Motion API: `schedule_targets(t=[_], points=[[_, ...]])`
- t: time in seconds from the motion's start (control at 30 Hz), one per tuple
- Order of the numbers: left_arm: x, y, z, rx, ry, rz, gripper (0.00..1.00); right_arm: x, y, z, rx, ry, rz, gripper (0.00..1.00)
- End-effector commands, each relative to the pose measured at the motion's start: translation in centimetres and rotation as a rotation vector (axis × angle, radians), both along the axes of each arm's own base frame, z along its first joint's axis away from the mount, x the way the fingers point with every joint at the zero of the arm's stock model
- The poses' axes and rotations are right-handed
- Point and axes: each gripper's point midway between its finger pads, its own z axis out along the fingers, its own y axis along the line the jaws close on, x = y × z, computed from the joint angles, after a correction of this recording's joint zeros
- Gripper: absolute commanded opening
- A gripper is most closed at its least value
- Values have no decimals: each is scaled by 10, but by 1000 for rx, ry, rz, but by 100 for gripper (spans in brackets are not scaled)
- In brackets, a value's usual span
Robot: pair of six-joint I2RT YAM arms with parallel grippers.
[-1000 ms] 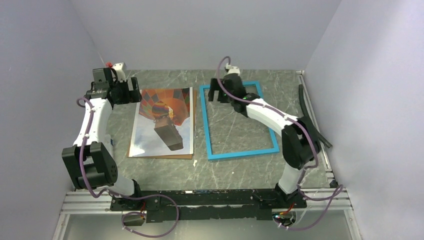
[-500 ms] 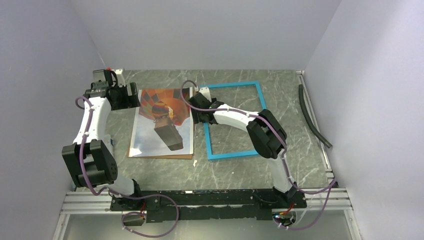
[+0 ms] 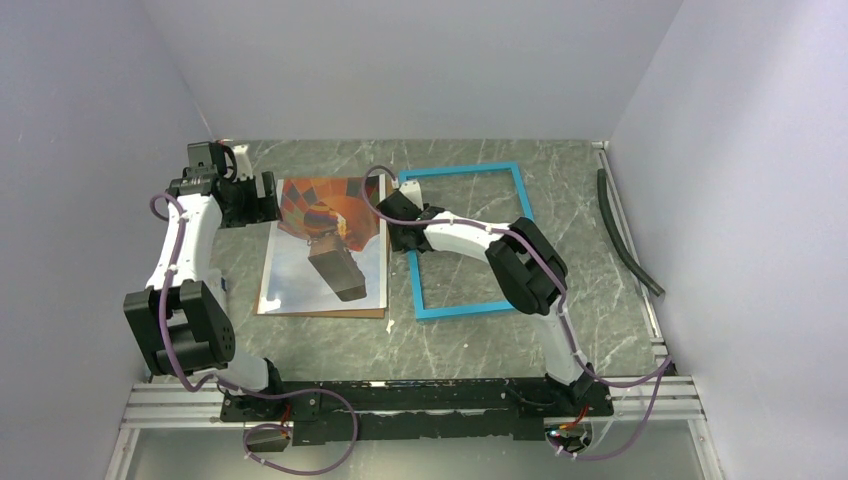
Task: Put the photo into the frame
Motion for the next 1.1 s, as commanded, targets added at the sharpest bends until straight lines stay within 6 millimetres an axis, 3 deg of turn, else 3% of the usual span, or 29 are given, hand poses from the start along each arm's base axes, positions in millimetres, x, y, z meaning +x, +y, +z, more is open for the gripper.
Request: schedule_targets(t=[0.0, 0.2, 0.33, 0.47, 0.77, 0.9, 1.07], points=[[-1, -1, 26, 20, -62, -36, 92, -5, -1, -12, 1, 15, -18, 58], [-6, -5, 25, -1, -50, -48, 92, -11, 1, -17, 30, 37, -26, 33], [-8, -11, 25, -26, -47, -55, 93, -10, 8, 6, 88, 33, -47, 14], [-11, -24, 19, -34, -51, -93, 94, -2, 22, 60, 182, -11, -58, 4], [-16, -49, 0, 6, -23, -186, 94, -2, 40, 189, 424, -56, -50, 0], [-18, -72, 6, -35, -39, -242, 94, -11, 48, 238, 593, -27, -17, 0], [-11, -89, 34, -86, -133, -247, 94, -23, 59, 293, 805, 22, 56, 0]])
